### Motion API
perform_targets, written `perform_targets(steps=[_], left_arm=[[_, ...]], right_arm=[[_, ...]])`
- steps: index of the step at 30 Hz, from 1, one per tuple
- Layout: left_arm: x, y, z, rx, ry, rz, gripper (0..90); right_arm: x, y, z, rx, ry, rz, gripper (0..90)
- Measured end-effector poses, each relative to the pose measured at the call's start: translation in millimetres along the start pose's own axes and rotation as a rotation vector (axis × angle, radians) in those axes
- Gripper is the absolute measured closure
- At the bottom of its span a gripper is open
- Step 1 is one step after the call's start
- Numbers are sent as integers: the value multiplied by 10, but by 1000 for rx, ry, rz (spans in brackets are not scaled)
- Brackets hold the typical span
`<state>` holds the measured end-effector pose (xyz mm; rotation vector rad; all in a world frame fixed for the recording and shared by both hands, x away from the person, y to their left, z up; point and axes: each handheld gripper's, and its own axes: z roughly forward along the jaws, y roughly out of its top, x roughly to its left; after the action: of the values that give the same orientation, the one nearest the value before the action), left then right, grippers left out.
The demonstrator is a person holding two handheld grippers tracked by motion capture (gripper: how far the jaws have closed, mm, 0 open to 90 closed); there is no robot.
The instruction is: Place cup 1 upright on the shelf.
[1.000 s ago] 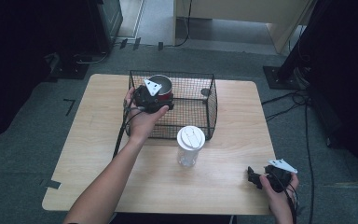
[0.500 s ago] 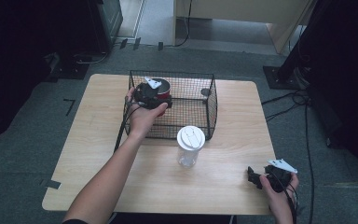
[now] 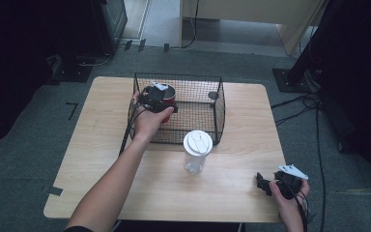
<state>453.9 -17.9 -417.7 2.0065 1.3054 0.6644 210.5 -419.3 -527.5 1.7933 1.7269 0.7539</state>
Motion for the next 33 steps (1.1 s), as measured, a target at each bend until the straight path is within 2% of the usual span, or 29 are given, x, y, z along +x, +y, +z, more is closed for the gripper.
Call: perform_targets(steps=[4,14,17,24,27,30,33], left_arm=[[-2,-23,40,33,-5,15,85],[11,-49,104,106,-15,17,84],[21,-44,101,115,-1,11,84],[36,-30,84,144,27,-19,68],[37,-6,68,164,6,-53,0],[34,-8,71,184,31,-54,0],[36,-8,58,187,33,-62,0]], right_arm=[[0,0,0,0,0,0,0],[0,0,0,0,0,0,0],[0,0,0,0,0,0,0],[0,0,0,0,0,0,0],[0,0,0,0,0,0,0],[0,0,0,0,0,0,0],[0,0,0,0,0,0,0]])
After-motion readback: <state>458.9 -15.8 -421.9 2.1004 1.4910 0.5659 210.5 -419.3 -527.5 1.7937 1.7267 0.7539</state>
